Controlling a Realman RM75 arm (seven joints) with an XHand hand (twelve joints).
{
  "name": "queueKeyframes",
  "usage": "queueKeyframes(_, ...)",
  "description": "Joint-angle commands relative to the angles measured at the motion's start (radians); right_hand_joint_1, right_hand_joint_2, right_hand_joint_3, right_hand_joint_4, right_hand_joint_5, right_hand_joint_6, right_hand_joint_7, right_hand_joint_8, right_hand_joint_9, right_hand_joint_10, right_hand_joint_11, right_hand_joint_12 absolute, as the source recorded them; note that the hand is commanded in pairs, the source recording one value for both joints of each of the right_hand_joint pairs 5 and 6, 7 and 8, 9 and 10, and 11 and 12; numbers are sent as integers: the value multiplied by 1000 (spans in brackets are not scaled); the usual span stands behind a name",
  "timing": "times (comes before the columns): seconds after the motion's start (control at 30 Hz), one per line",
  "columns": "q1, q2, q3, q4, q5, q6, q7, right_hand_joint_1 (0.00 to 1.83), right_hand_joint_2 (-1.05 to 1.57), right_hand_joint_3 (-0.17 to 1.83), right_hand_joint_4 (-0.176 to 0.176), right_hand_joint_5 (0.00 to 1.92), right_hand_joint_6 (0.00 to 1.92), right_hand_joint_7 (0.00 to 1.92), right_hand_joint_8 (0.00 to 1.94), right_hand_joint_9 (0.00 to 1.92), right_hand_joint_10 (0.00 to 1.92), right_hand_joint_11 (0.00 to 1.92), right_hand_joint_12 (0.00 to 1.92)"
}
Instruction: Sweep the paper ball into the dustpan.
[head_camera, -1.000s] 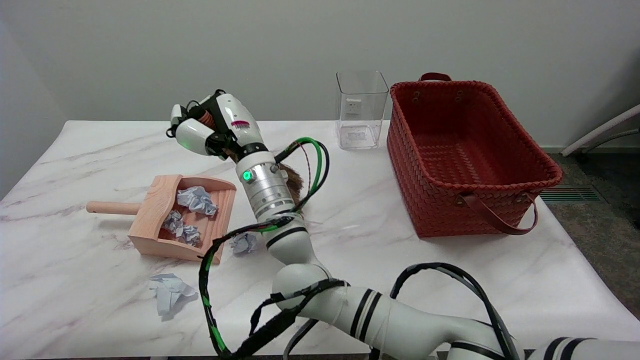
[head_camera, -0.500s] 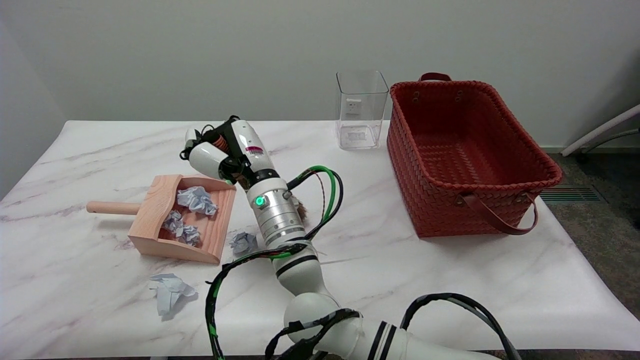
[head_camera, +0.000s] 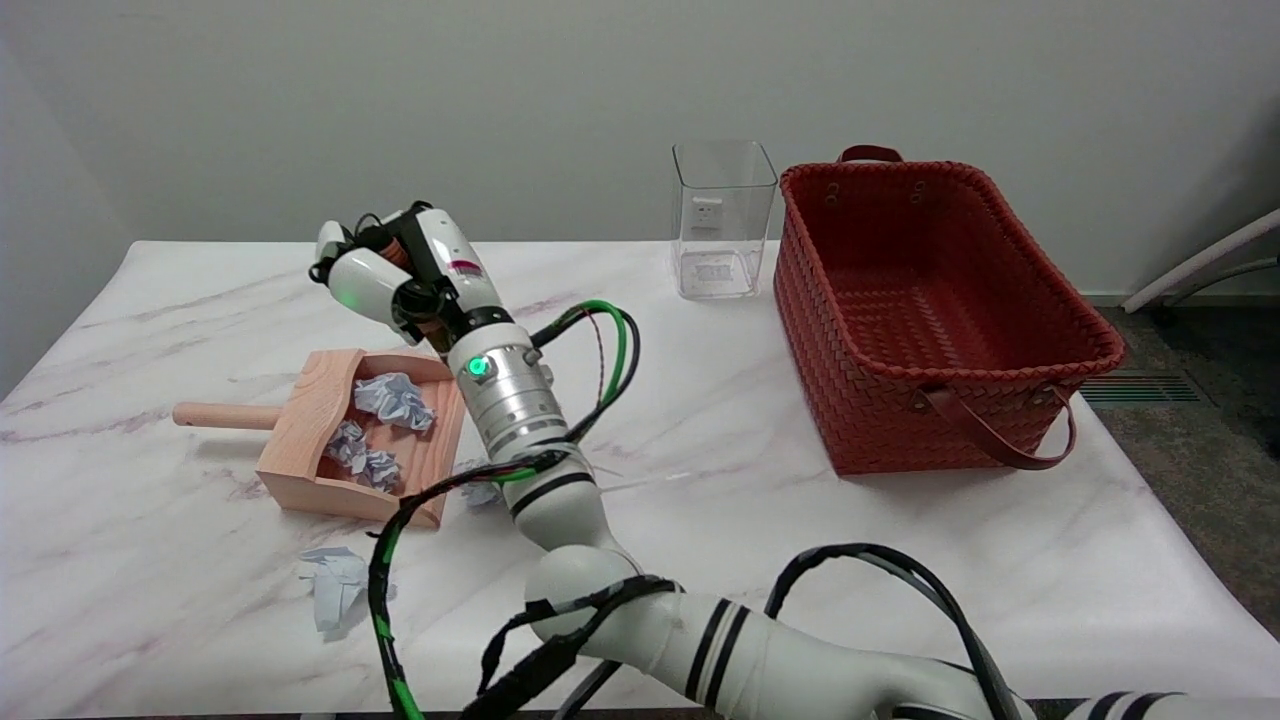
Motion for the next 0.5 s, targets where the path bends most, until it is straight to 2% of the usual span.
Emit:
queueKeyframes(0.03, 148, -87, 0, -210, -74, 18, 233, 857, 1316, 1508, 0, 1920, 1920, 1920, 1920, 1920, 1920, 1885, 1885)
queueKeyframes(0.3, 183, -105, 16, -219, -61, 14, 268, 811, 1373, 1391, 0, 1920, 1920, 1920, 1920, 1920, 1920, 1895, 1895)
queueKeyframes(0.5, 293, -171, 87, -299, -60, -28, 368, 761, 1422, 1338, 0, 1920, 1920, 1920, 1920, 1920, 1920, 1915, 1915)
